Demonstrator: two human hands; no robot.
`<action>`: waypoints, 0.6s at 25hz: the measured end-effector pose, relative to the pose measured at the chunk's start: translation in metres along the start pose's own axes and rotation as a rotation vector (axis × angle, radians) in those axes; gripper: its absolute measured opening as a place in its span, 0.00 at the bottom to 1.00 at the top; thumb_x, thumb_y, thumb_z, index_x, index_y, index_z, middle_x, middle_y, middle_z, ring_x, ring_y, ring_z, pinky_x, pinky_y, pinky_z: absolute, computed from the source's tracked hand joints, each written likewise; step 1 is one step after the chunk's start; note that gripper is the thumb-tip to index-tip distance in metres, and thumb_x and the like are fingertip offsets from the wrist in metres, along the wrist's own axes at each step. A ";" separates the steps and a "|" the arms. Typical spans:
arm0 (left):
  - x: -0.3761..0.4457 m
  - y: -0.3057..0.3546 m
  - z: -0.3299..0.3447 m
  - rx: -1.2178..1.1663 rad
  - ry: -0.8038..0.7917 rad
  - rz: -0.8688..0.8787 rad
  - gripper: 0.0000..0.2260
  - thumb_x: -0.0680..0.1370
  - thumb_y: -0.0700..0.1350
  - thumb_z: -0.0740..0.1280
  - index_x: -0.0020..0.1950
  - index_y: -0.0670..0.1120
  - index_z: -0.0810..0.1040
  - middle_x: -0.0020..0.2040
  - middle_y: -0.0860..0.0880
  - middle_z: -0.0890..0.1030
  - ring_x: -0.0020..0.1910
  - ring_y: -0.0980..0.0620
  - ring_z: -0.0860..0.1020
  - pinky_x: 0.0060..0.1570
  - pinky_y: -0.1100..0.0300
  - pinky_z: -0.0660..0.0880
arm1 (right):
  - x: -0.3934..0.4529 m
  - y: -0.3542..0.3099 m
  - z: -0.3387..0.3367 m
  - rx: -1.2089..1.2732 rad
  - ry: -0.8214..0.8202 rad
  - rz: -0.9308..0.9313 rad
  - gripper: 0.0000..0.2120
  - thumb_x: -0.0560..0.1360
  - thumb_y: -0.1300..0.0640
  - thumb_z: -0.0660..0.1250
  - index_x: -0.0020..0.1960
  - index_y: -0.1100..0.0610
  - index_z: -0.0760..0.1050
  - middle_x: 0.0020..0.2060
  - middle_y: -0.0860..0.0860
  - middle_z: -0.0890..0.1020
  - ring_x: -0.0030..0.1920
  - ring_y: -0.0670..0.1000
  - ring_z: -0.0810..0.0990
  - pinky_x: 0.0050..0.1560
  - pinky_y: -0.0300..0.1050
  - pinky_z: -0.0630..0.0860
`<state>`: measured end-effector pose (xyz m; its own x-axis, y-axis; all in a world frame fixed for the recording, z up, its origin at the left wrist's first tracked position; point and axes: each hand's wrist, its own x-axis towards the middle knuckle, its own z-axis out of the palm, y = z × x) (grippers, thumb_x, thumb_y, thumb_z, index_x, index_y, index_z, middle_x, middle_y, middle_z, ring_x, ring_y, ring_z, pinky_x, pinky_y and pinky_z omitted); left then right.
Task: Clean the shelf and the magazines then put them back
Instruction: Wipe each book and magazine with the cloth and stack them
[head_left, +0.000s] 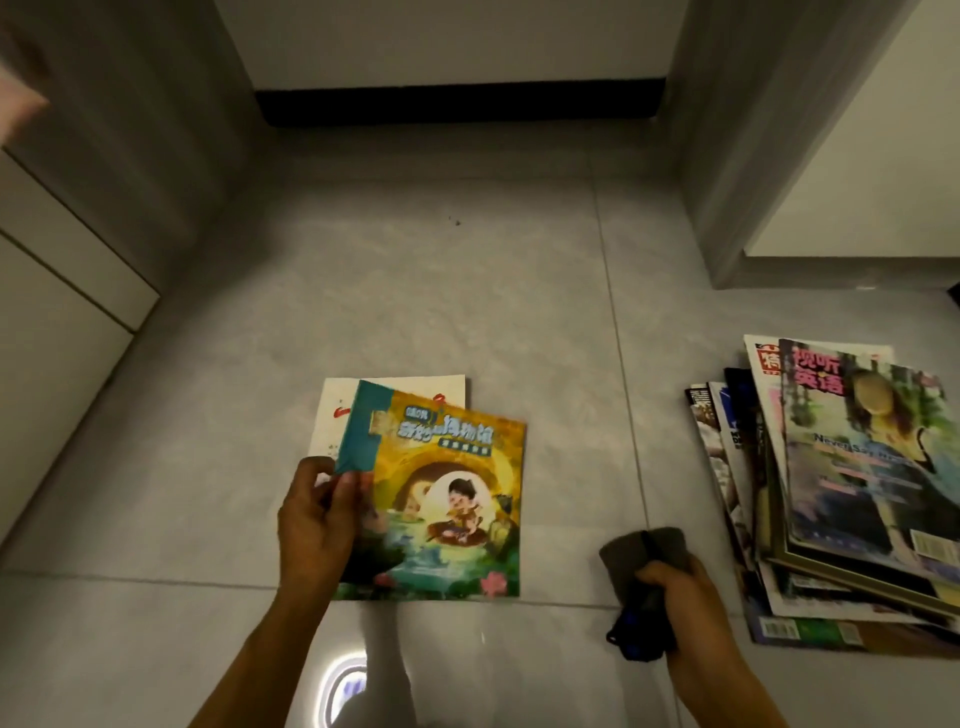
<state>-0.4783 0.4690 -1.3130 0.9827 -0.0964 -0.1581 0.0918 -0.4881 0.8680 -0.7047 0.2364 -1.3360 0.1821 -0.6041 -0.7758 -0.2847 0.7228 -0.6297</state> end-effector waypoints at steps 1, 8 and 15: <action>-0.005 0.009 0.009 -0.110 -0.045 -0.064 0.06 0.80 0.51 0.64 0.52 0.50 0.71 0.52 0.46 0.82 0.47 0.44 0.82 0.44 0.46 0.81 | -0.004 -0.007 0.001 -0.024 0.004 -0.069 0.22 0.73 0.68 0.66 0.65 0.53 0.73 0.53 0.59 0.80 0.49 0.62 0.80 0.51 0.54 0.77; -0.085 0.025 0.118 -0.258 -0.322 -0.285 0.04 0.81 0.40 0.62 0.55 0.46 0.70 0.47 0.49 0.80 0.42 0.55 0.79 0.32 0.68 0.75 | -0.009 -0.038 -0.009 -0.801 0.184 -1.189 0.10 0.77 0.55 0.67 0.58 0.54 0.77 0.56 0.52 0.78 0.55 0.54 0.77 0.50 0.46 0.76; -0.086 -0.016 0.131 0.224 -0.646 0.013 0.31 0.78 0.41 0.68 0.77 0.53 0.56 0.59 0.52 0.79 0.56 0.54 0.80 0.55 0.54 0.79 | 0.010 0.079 0.008 -1.363 -0.070 -1.132 0.26 0.80 0.46 0.50 0.75 0.54 0.64 0.75 0.54 0.63 0.75 0.58 0.60 0.72 0.57 0.58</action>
<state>-0.5852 0.3713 -1.3755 0.6838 -0.5682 -0.4578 -0.0234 -0.6441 0.7646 -0.7177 0.2903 -1.3937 0.8517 -0.5218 -0.0490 -0.5026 -0.7866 -0.3587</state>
